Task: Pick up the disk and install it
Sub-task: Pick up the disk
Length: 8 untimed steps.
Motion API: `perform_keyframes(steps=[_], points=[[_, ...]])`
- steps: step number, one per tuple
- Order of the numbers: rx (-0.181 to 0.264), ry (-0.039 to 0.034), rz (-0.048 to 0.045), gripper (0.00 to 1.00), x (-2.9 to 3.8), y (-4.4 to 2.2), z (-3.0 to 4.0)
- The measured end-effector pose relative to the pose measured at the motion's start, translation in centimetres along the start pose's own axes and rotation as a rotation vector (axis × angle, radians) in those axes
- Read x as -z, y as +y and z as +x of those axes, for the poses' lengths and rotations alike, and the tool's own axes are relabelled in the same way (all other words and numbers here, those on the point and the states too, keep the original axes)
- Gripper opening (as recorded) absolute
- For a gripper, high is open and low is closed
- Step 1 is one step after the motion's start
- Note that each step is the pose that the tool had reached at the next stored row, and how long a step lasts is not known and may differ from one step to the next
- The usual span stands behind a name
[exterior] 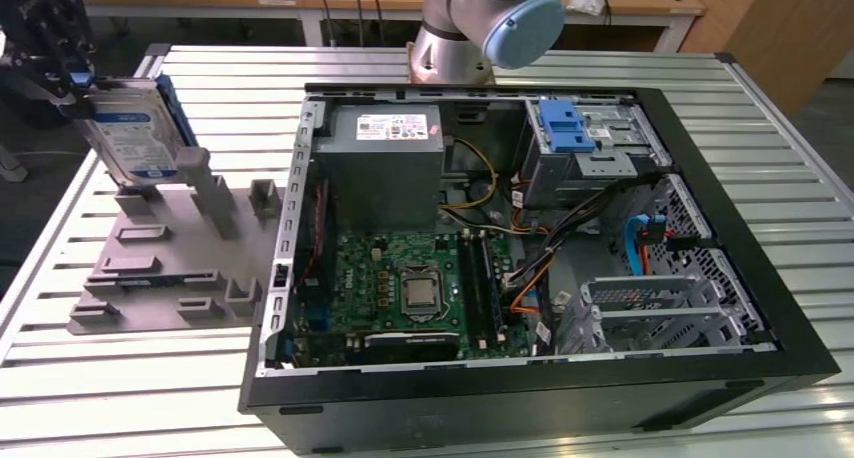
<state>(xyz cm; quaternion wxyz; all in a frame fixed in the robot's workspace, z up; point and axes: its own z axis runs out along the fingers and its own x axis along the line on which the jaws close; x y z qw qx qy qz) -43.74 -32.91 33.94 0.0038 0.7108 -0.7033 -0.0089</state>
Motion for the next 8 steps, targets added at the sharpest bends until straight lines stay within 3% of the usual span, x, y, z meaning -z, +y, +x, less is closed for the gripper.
perform_keyframes(steps=[8], points=[[0.0, -0.0036, 0.0002, 0.36, 0.41, 0.01, 0.0]])
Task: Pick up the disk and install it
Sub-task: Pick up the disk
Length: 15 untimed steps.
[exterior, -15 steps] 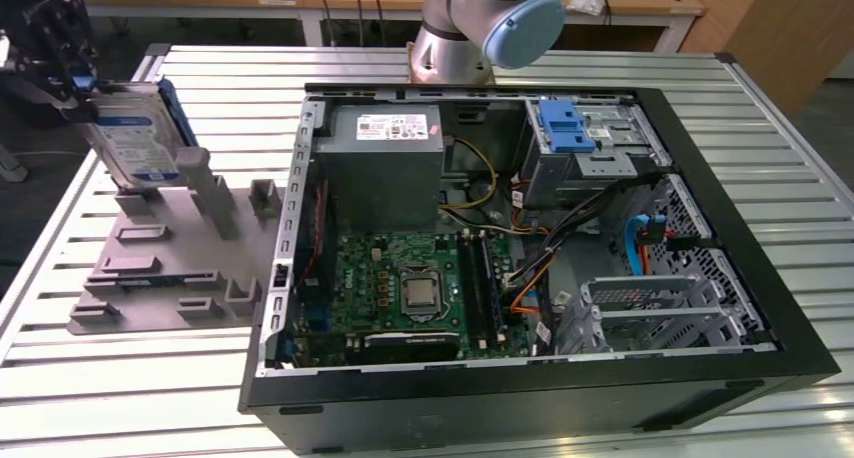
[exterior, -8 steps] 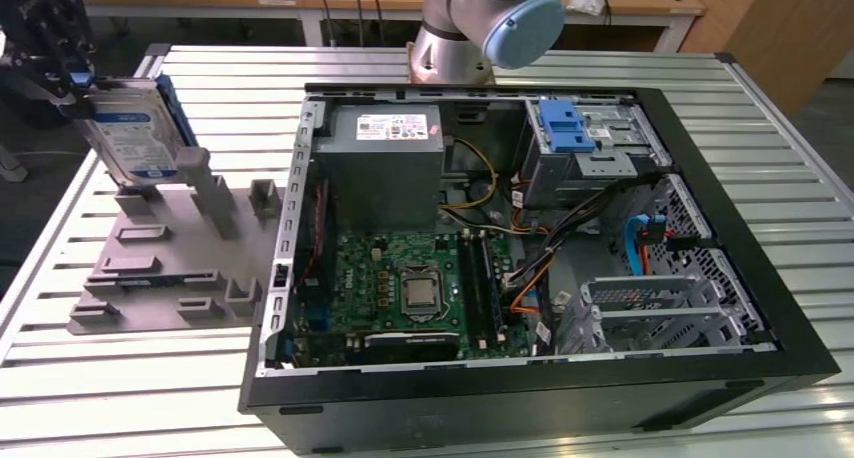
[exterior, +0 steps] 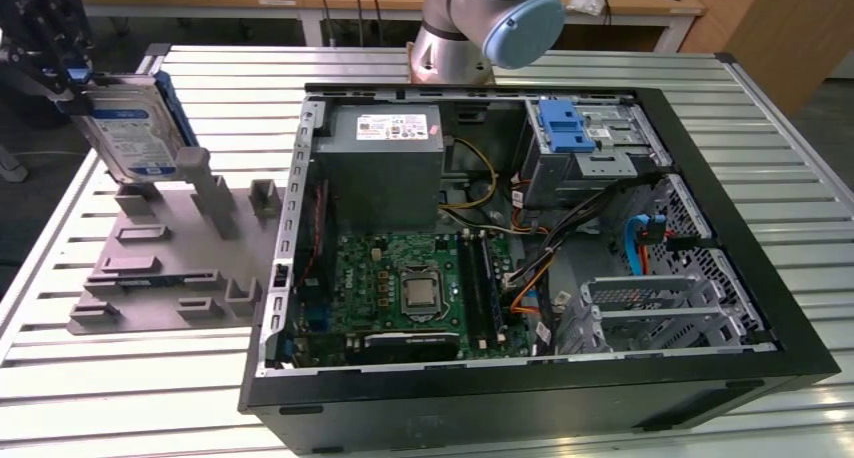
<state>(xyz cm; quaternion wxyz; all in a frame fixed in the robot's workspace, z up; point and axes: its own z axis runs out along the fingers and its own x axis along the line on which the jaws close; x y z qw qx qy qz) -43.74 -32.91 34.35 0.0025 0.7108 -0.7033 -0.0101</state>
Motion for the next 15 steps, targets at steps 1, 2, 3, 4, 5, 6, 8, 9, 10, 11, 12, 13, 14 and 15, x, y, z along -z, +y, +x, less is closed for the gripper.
perform_keyframes(steps=[1, 2, 3, 4, 5, 6, 8, 9, 10, 11, 12, 13, 14, 15], points=[[0.0, -0.0002, -0.0003, 0.36, 0.04, 0.0, 0.0], [0.0, -0.0006, -0.0003, 0.36, 0.06, 0.0, 0.0], [0.0, -0.0012, -0.0002, 0.36, 0.08, 0.0, 0.0], [0.0, -0.0018, -0.0001, 0.36, 0.09, 0.0, 0.0], [0.0, -0.0023, -0.0002, 0.36, 0.11, 0.0, 0.0], [0.0, -0.0029, -0.0003, 0.36, 0.14, 0.0, 0.0], [0.0, -0.0038, -0.0001, 0.36, 0.16, 0.0, 0.0], [0.0, -0.0039, -0.0001, 0.36, 0.17, 0.0, 0.0], [0.0, -0.0039, -0.0002, 0.36, 0.19, 0.0, 0.0], [0.0, -0.0039, -0.0002, 0.36, 0.2, 0.0, 0.0], [0.0, -0.0039, -0.0002, 0.36, 0.21, 0.0, 0.0], [0.0, -0.0039, -0.0002, 0.36, 0.23, 0.0, 0.0], [0.0, -0.0039, -0.0003, 0.36, 0.25, 0.0, 0.0], [0.0, -0.0038, -0.0003, 0.36, 0.28, 0.01, 0.0]])
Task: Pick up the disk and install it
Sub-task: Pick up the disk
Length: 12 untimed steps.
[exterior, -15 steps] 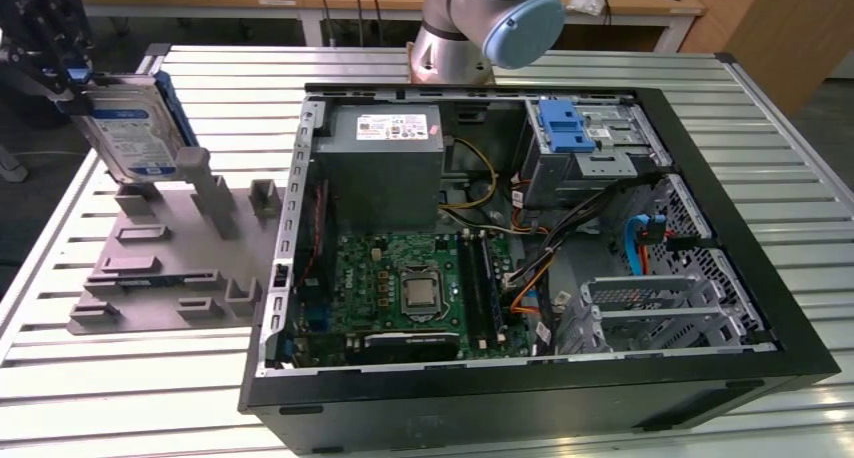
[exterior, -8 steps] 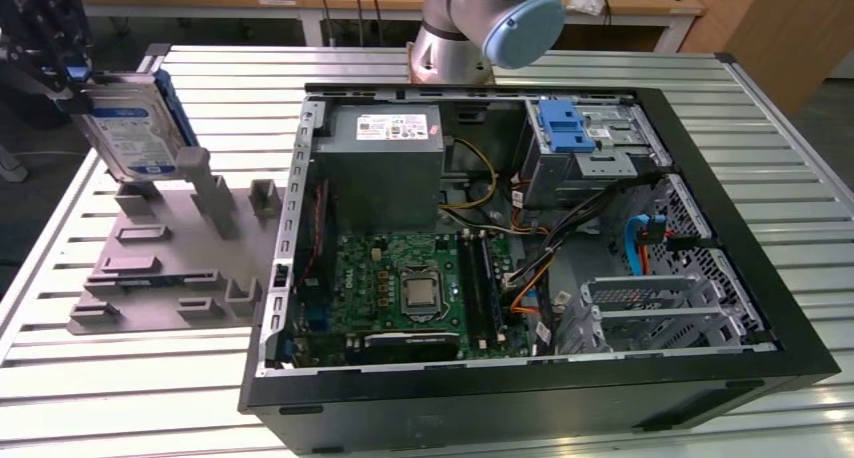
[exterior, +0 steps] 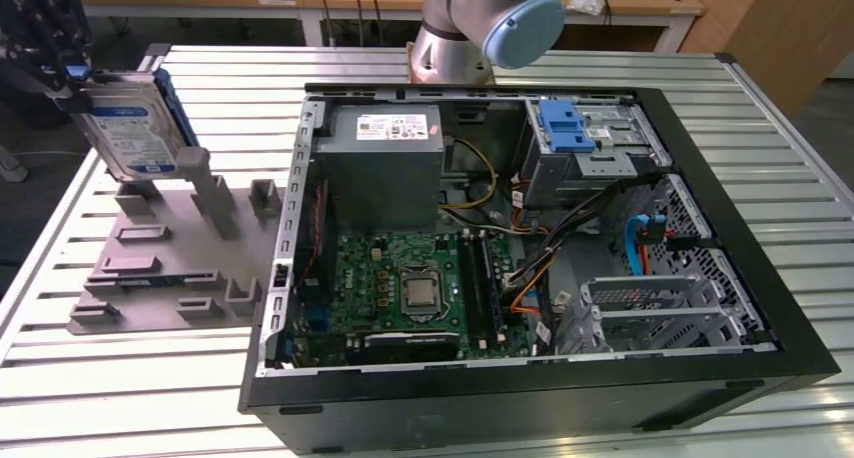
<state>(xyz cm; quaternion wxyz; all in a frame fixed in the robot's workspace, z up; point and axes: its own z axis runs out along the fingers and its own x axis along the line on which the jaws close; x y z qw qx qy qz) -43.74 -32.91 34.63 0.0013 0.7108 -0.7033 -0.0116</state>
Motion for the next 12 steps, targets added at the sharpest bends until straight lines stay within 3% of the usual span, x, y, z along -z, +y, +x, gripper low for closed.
perform_keyframes(steps=[12], points=[[0.0, -0.0001, 0.0001, 0.36, 0.43, 0.01, -0.01]])
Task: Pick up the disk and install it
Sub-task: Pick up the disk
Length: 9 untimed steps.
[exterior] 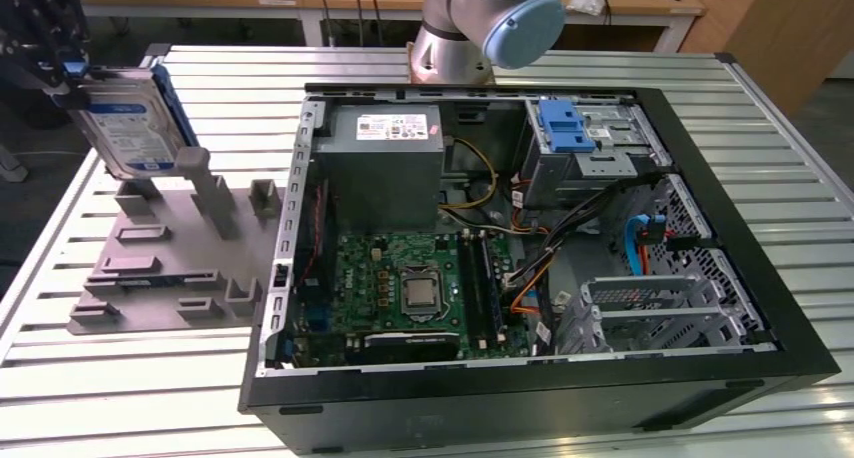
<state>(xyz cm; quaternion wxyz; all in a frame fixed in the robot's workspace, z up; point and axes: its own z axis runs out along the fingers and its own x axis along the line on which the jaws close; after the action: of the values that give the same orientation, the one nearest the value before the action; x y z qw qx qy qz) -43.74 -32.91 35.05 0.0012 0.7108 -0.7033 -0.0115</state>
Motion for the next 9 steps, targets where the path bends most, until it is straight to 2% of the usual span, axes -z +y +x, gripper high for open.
perform_keyframes(steps=[9], points=[[0.0, 0.0, 0.0, 0.36, 0.65, 0.01, -0.01]])
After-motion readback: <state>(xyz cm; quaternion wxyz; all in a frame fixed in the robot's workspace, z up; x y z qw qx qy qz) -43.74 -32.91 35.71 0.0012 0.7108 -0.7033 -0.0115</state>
